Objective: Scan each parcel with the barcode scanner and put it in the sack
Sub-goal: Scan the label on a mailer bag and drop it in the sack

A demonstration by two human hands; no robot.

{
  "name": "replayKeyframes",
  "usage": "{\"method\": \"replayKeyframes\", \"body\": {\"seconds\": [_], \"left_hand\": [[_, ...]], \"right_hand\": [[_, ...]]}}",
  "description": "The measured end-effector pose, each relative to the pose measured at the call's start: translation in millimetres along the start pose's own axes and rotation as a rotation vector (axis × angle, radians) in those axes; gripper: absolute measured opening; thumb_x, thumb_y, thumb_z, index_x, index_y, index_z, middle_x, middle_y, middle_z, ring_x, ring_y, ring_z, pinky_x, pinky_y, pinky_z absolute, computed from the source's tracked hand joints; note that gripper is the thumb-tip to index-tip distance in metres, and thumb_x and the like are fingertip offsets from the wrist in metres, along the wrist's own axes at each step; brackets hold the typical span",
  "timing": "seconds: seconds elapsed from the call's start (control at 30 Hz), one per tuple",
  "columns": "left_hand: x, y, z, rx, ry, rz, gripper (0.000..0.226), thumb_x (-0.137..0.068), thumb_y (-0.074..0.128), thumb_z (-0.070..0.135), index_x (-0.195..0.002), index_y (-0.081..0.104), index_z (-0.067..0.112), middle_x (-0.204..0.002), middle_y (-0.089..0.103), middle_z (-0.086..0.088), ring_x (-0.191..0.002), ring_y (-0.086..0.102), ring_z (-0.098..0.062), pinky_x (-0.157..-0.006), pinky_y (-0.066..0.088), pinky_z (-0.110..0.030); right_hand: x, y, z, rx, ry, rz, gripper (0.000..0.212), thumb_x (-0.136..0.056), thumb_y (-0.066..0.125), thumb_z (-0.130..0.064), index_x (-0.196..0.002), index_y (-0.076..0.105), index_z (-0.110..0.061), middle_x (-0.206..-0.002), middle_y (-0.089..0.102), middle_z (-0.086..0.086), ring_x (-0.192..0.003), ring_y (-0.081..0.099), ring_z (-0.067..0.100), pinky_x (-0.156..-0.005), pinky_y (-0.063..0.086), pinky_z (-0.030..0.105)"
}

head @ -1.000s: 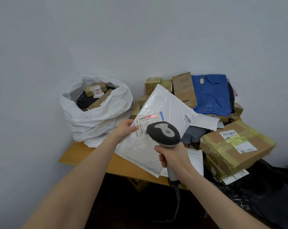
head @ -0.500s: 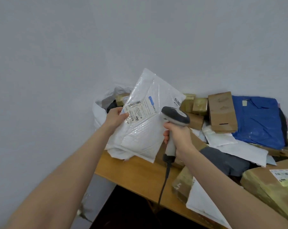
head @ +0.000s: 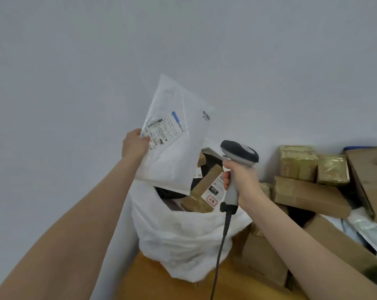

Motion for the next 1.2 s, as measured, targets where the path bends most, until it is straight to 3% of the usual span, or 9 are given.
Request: {"method": "replayKeyframes", "body": {"seconds": [0.13, 0.2, 0.3, 0.37, 0.43, 0.53, 0.77, 1.0, 1.2], "left_hand": [[-22.6, 74.1, -45.5, -0.104, -0.056, -0.193, 0.029, -0.091, 0.059, 0.015, -0.121, 0.062, 0.012, -0.117, 0.066, -0.014, -0.105, 0.062, -0.031, -0.087, 0.046, -0.035], [-24.2, 103.9, -62.3, -0.264, -0.035, -0.258, 0.046, -0.091, 0.06, 0.02, -0.135, 0.047, 0.015, -0.127, 0.06, -0.013, -0.116, 0.057, -0.033, -0.092, 0.045, -0.041], [-14.2, 143.8, -75.4, -0.551, 0.063, -0.371, 0.084, -0.087, 0.067, 0.033, -0.151, 0.014, 0.021, -0.15, 0.029, -0.016, -0.137, 0.032, -0.034, -0.102, 0.037, -0.047], [0.3, 172.8, -65.7, -0.696, 0.241, -0.438, 0.085, -0.09, 0.061, 0.044, -0.154, 0.008, 0.025, -0.159, 0.003, -0.016, -0.147, 0.007, -0.033, -0.114, 0.02, -0.05], [19.3, 203.6, -56.9, -0.748, 0.36, -0.58, 0.088, -0.087, 0.054, 0.061, -0.154, 0.004, 0.034, -0.161, -0.008, -0.012, -0.148, -0.005, -0.034, -0.115, 0.008, -0.056], [38.2, 232.6, -67.1, -0.802, 0.338, -0.798, 0.104, -0.07, 0.051, 0.083, -0.15, -0.001, 0.045, -0.16, -0.016, -0.012, -0.146, -0.011, -0.041, -0.11, 0.001, -0.067], [-1.4, 221.2, -119.5, -0.783, 0.123, -0.849, 0.103, -0.071, 0.058, 0.078, -0.15, 0.0, 0.047, -0.16, -0.018, -0.012, -0.147, -0.006, -0.04, -0.11, 0.012, -0.067], [-0.4, 228.7, -107.8, -0.718, 0.138, -0.848, 0.104, -0.07, 0.061, 0.077, -0.151, 0.005, 0.044, -0.16, -0.01, -0.015, -0.146, -0.003, -0.043, -0.112, 0.01, -0.066], [27.3, 212.5, -57.0, -0.536, 0.22, -0.681, 0.07, -0.086, 0.064, 0.04, -0.148, 0.034, 0.028, -0.157, 0.021, -0.008, -0.142, 0.026, -0.028, -0.112, 0.028, -0.051]], "right_hand": [[-31.8, 8.0, 12.4, -0.002, 0.029, 0.067, 0.012, -0.086, 0.062, -0.005, -0.075, 0.057, -0.005, -0.051, 0.05, 0.006, -0.045, 0.043, 0.017, -0.047, 0.04, 0.027], [-44.4, 7.1, 18.2, 0.01, 0.035, 0.104, 0.015, -0.085, 0.062, -0.004, -0.072, 0.056, -0.005, -0.05, 0.05, 0.006, -0.043, 0.042, 0.017, -0.046, 0.04, 0.027], [-59.0, 2.5, 27.6, 0.002, 0.069, 0.164, 0.02, -0.086, 0.062, -0.003, -0.067, 0.055, -0.006, -0.045, 0.05, 0.004, -0.036, 0.043, 0.014, -0.041, 0.04, 0.021], [-66.2, -0.8, 33.5, -0.015, 0.098, 0.193, 0.02, -0.085, 0.062, -0.002, -0.066, 0.056, -0.006, -0.044, 0.05, 0.004, -0.035, 0.043, 0.012, -0.039, 0.04, 0.019], [-72.1, -3.1, 38.2, 0.009, 0.117, 0.212, 0.019, -0.085, 0.063, -0.004, -0.067, 0.057, -0.006, -0.046, 0.051, 0.004, -0.037, 0.045, 0.013, -0.041, 0.042, 0.02], [-80.3, -2.6, 42.5, 0.052, 0.12, 0.226, 0.017, -0.085, 0.065, -0.007, -0.069, 0.058, -0.007, -0.048, 0.054, 0.004, -0.041, 0.048, 0.014, -0.045, 0.045, 0.024], [-90.7, -4.9, 50.8, 0.037, 0.118, 0.228, 0.013, -0.085, 0.066, -0.008, -0.075, 0.06, -0.006, -0.048, 0.056, 0.004, -0.038, 0.048, 0.012, -0.043, 0.045, 0.022], [-77.8, -18.6, 58.7, 0.011, 0.151, 0.221, 0.01, -0.086, 0.067, -0.011, -0.078, 0.062, -0.007, -0.05, 0.058, 0.003, -0.041, 0.05, 0.012, -0.045, 0.047, 0.024], [-40.5, -49.4, 62.4, 0.011, 0.197, 0.246, 0.011, -0.087, 0.069, -0.014, -0.082, 0.063, -0.006, -0.05, 0.058, 0.003, -0.043, 0.051, 0.013, -0.05, 0.047, 0.025]]}}
Point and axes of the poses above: each hand's wrist, its own x-axis away from the middle knuckle, its own y-axis out of the palm, z = x × y, the point moved 6 cm from there along -x, towards the middle knuckle
